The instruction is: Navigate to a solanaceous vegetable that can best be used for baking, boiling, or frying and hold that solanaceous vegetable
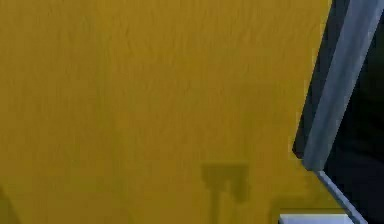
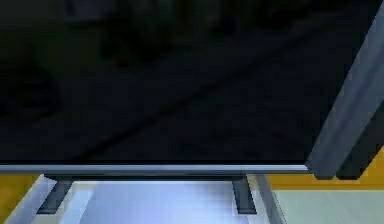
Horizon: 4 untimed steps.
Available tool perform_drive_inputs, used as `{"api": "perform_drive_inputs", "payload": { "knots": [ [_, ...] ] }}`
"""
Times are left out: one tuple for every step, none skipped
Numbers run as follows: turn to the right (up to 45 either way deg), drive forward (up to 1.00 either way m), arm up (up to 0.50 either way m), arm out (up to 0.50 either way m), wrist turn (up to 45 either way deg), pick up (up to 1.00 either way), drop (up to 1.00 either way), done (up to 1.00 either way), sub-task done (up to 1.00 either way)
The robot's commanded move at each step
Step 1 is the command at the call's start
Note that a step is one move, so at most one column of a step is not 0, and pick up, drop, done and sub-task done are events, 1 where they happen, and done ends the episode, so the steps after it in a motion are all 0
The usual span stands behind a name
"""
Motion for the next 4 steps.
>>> {"api": "perform_drive_inputs", "payload": {
  "knots": [
    [-45.0,0.0,0.0,0.0,0.0,0.0,0.0,0.0,0.0],
    [-45.0,0.0,0.0,0.0,0.0,0.0,0.0,0.0,0.0],
    [-45.0,0.0,0.0,0.0,0.0,0.0,0.0,0.0,0.0],
    [-18.0,0.0,0.0,0.0,0.0,0.0,0.0,0.0,0.0]
  ]
}}
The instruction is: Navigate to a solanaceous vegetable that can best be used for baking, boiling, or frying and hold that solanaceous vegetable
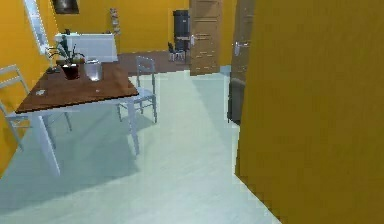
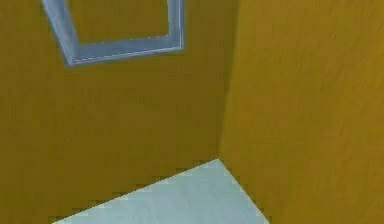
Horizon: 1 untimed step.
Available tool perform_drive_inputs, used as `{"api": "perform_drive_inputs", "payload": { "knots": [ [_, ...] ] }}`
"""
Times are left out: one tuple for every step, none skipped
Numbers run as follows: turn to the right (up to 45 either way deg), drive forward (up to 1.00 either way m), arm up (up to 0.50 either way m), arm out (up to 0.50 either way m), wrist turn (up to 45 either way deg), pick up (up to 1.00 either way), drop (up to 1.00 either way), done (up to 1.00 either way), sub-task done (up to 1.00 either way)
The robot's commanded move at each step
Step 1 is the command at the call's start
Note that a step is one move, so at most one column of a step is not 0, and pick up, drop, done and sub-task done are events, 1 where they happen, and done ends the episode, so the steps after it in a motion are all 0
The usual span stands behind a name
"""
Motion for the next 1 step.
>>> {"api": "perform_drive_inputs", "payload": {
  "knots": [
    [0.0,1.0,0.0,0.0,0.0,0.0,0.0,0.0,0.0]
  ]
}}
